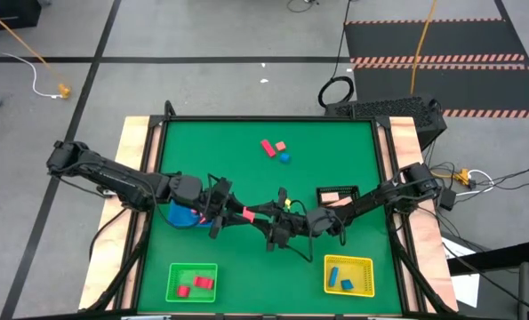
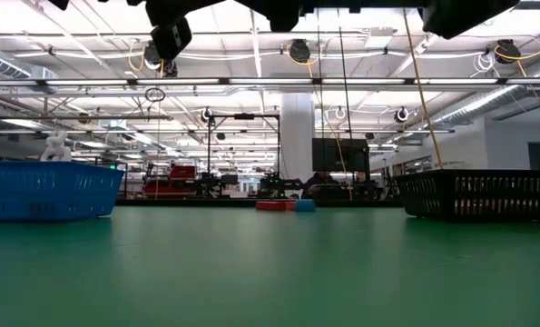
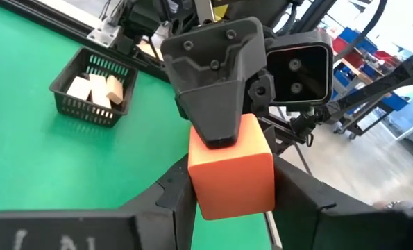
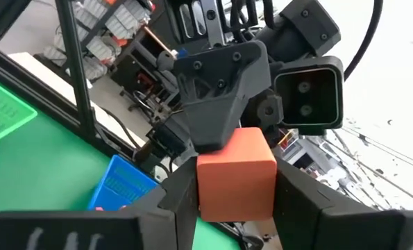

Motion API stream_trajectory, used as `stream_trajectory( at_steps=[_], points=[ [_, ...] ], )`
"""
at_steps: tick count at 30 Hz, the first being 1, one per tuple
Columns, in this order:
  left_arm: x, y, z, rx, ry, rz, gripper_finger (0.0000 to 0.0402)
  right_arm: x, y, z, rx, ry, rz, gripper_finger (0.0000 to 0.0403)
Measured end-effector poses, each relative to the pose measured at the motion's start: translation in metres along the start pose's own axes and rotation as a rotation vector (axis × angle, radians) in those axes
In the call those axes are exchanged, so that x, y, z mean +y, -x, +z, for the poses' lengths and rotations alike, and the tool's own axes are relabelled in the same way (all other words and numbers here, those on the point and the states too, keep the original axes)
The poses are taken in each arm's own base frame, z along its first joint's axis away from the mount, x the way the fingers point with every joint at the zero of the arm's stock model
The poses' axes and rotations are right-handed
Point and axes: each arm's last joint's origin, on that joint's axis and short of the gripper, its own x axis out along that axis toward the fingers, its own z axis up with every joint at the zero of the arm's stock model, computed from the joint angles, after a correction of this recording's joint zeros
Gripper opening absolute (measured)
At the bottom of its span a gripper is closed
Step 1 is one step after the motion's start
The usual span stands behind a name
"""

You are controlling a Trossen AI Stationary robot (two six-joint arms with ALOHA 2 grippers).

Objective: Sort & place blocks by color
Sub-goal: Put the bottom orange block into the blue bin

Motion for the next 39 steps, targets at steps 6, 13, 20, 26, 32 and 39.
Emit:
stream_trajectory(
  at_steps=[6,13,20,26,32,39],
  points=[
    [0.001,0.000,0.000,0.003,-0.008,0.006,0.0142,0.000,0.000,-0.001,0.003,-0.026,0.001,0.0140],
    [0.001,0.000,-0.001,0.002,-0.031,0.018,0.0142,-0.001,-0.001,-0.002,0.007,-0.142,0.004,0.0163],
    [0.002,0.000,0.000,0.001,-0.034,0.019,0.0142,-0.001,-0.001,-0.003,0.028,-0.375,-0.022,0.0179],
    [0.008,0.000,0.002,0.000,-0.040,0.053,0.0140,-0.001,-0.001,-0.006,0.083,-0.462,-0.075,0.0228],
    [0.021,0.002,0.004,0.018,-0.026,0.113,0.0140,-0.007,0.009,-0.006,0.299,-0.365,-0.117,0.0279],
    [0.047,0.021,0.004,0.154,0.010,0.289,0.0140,-0.050,0.030,-0.014,0.566,-0.549,-0.148,0.0292]
  ],
)
